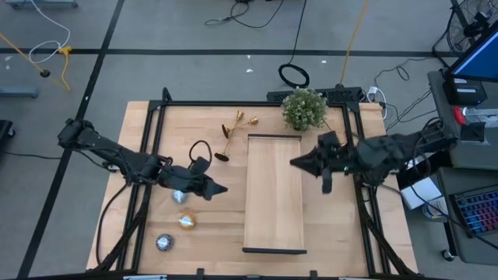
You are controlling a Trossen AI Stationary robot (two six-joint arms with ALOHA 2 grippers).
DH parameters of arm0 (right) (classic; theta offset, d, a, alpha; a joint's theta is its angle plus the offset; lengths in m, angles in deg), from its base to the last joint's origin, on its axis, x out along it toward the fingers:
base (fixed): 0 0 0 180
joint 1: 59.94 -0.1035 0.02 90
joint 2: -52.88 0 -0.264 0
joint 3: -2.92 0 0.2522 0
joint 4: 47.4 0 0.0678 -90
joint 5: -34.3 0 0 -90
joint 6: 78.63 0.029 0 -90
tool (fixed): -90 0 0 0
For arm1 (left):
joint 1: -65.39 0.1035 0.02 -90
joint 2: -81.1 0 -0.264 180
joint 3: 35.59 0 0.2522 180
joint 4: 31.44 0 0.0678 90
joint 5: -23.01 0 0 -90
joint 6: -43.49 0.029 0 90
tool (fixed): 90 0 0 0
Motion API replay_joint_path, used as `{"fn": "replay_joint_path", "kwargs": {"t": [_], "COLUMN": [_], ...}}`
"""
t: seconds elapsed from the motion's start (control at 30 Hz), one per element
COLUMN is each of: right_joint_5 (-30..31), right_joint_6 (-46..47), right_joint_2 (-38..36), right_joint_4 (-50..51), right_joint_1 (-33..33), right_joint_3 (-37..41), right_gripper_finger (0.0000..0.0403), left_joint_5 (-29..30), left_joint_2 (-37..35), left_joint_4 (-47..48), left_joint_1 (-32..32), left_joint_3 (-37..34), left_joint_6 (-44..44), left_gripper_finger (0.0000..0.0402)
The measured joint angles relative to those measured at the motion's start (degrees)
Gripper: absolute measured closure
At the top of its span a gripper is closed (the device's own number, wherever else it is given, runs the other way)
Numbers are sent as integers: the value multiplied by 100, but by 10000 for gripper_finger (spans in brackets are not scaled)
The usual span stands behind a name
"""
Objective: Pick & Place candle stick holders
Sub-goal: Put the right gold candle holder on the shelf
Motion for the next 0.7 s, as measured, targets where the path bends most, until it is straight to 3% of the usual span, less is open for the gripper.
{"fn": "replay_joint_path", "kwargs": {"t": [0.17,0.5,0.7], "right_joint_5": [31,166,137], "right_joint_6": [-81,829,1078], "right_joint_2": [-401,-571,-492], "right_joint_4": [1316,4527,5374], "right_joint_1": [630,1943,2675], "right_joint_3": [0,22,333], "right_gripper_finger": [403,403,403], "left_joint_5": [235,530,313], "left_joint_2": [0,0,0], "left_joint_4": [-95,-106,-122], "left_joint_1": [46,77,168], "left_joint_3": [2,2,7], "left_joint_6": [-63,-78,32], "left_gripper_finger": [395,398,389]}}
